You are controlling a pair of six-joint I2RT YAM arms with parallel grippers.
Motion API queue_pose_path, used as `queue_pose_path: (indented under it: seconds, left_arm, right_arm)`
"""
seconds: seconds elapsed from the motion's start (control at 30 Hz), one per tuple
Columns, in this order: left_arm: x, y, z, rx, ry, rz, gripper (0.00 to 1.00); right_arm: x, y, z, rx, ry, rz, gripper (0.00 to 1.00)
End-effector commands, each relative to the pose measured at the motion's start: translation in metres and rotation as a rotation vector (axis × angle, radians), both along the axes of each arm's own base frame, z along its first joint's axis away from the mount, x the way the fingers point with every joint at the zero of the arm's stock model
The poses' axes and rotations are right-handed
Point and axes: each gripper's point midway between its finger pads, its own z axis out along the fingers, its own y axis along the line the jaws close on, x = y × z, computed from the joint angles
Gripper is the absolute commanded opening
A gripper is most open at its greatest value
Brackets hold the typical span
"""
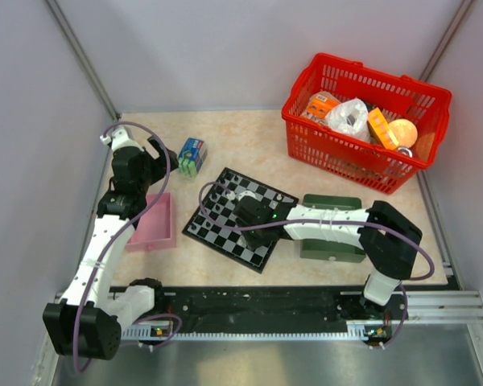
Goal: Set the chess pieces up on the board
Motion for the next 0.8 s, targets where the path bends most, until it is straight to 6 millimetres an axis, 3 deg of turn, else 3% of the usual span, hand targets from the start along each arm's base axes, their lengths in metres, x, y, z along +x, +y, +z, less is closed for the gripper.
queue_pose_path:
  seconds: [0.0,0.2,0.47,0.77]
  left_arm:
    - [0.005,0.002,0.012,0.000,-0.052,0.004,0.99]
    - [0.004,0.001,0.012,-0.004,-0.055,0.002,0.99]
    - [0.001,0.004,0.014,0.004,-0.059,0.012,0.99]
    - [0.000,0.005,0.013,0.009,-0.057,0.018,0.99]
  right_arm:
    - [0.009,0.027,0.048,0.111,-0.077,0.039,0.30]
    - [0.021,0.037,0.068,0.141,-0.135,0.030,0.31]
    - [0.027,0.048,0.052,0.111,-0.116,0.031,0.33]
    - [0.021,0.060,0.037,0.110,-0.058,0.065,0.34]
